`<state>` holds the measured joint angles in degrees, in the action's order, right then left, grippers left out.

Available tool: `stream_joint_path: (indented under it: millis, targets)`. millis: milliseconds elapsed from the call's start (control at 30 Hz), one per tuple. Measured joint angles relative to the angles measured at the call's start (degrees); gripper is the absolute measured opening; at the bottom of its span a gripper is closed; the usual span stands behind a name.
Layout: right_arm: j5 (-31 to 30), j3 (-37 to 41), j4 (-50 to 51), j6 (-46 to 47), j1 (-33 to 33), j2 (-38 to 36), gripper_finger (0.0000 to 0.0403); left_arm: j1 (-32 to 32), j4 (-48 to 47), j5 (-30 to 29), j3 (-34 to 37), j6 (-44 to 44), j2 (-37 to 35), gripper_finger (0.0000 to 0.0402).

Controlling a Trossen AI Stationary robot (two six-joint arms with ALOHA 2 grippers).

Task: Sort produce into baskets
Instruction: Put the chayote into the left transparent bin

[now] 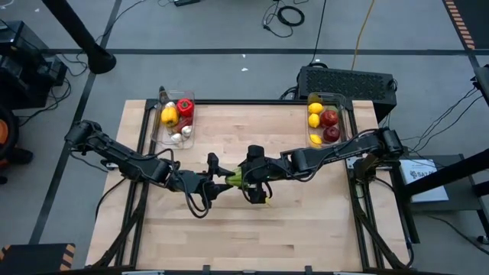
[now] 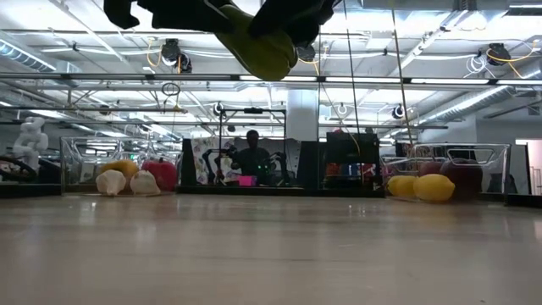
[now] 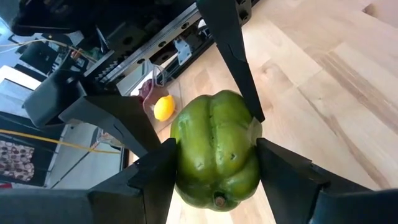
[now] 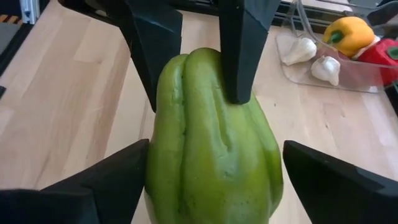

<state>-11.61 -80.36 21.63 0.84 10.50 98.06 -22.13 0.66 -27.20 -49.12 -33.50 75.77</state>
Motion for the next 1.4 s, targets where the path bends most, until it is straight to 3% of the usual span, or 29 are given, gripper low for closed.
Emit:
stream_joint_path:
  millis: [533,767,1000,1233,1400]
  targets:
    - [-0.70,0.00,-2.02,0.69,0.00,0.00,0.0358,0.00,-1.16,-0.41,0.00,-0.26,-0.02,0.0214]
    - [-0.98,0.00,-4.62,-0.08,-0.04,-0.16,0.0391,-0.05,-1.41,-0.31,0.00,-0.25,-0.02,0.0214]
    - [-3.75,0.00,-4.42,-2.44,0.91,-6.08,0.0395,-0.02,-2.61,-0.46,0.00,0.05,-0.02,0.0214]
    - [-9.49,-0.07,5.07,0.77,6.61,-13.88,0.0393,-0.02,-6.58,-7.81,0.00,0.17,-0.02,0.0214]
    - [-9.69,-0.04,12.24,3.85,9.80,-14.60,0.0393,1.62,-11.42,-18.59,0.02,1.27,-0.48,0.0214]
